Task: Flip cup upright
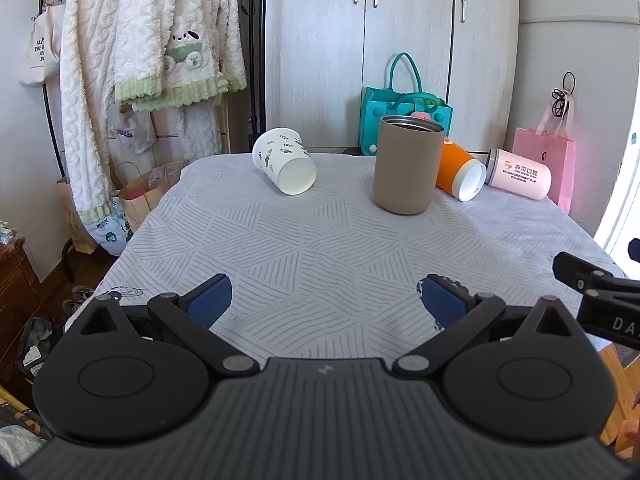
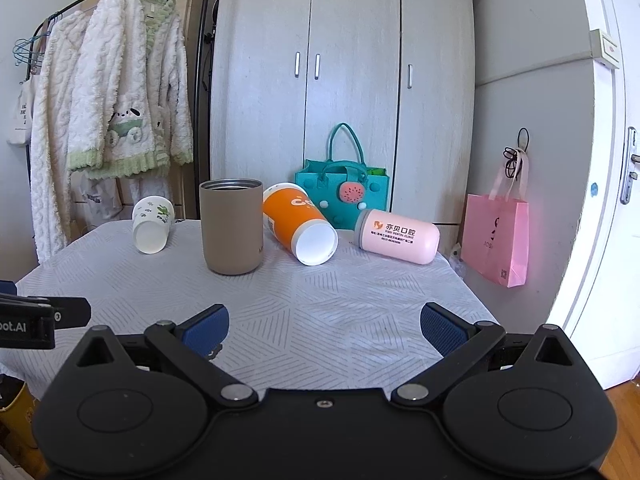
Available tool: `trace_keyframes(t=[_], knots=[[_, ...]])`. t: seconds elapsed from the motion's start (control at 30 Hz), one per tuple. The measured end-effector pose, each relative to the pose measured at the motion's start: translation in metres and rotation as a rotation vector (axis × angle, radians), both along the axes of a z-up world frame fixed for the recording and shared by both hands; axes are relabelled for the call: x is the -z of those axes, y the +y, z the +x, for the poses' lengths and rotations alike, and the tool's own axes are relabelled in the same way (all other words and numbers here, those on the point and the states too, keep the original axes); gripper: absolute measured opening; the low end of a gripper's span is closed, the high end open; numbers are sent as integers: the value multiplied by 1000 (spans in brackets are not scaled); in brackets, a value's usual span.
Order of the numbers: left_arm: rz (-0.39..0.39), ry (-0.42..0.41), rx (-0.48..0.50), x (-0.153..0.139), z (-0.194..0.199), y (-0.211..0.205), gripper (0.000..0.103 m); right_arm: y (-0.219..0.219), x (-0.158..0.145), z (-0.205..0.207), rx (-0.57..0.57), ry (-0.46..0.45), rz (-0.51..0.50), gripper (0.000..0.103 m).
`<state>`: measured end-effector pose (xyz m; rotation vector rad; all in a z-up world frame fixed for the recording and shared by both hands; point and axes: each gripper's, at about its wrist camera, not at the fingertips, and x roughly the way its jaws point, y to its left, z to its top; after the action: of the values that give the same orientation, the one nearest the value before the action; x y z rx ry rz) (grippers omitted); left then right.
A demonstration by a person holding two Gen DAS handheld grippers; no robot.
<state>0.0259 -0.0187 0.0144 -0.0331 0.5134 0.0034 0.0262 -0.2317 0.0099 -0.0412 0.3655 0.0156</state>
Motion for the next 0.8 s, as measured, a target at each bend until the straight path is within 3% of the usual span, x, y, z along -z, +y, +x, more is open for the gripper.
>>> trace_keyframes(t=[0.8], knots=[[9,-24,-41,-3,-5,2,103,-2,-3,-6,10,-5,-11,103]])
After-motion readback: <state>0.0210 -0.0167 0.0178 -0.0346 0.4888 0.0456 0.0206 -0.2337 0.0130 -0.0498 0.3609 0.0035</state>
